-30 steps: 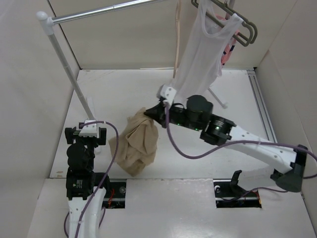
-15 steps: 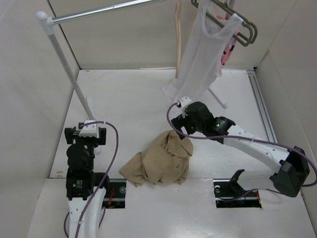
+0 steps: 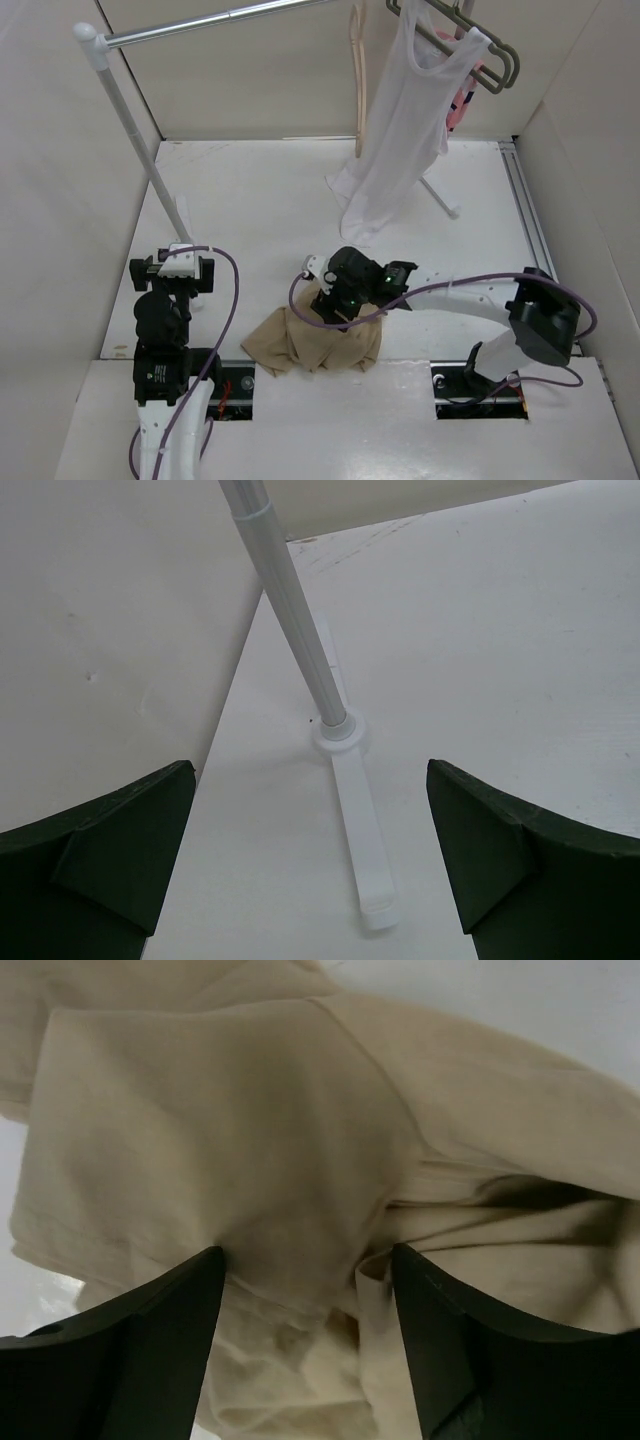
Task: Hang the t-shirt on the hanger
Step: Move the tshirt to the center of the board
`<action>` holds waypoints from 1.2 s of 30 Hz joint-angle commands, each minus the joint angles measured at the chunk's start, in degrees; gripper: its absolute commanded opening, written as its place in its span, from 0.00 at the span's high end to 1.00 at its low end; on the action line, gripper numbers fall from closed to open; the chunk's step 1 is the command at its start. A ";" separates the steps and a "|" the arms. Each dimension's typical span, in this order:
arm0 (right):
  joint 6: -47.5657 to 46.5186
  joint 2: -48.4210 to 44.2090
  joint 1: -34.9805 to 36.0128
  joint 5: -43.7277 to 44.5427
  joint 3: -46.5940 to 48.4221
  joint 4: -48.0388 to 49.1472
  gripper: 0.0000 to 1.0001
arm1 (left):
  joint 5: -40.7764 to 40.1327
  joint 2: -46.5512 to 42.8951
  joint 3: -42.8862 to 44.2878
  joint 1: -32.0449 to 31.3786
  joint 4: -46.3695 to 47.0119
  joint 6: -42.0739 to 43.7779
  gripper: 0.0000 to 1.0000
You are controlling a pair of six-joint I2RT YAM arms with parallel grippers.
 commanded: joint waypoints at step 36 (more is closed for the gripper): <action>-9.30 -9.14 2.40 3.27 58.20 9.72 1.00 | -0.48 -2.87 -0.89 0.21 2.77 0.11 0.00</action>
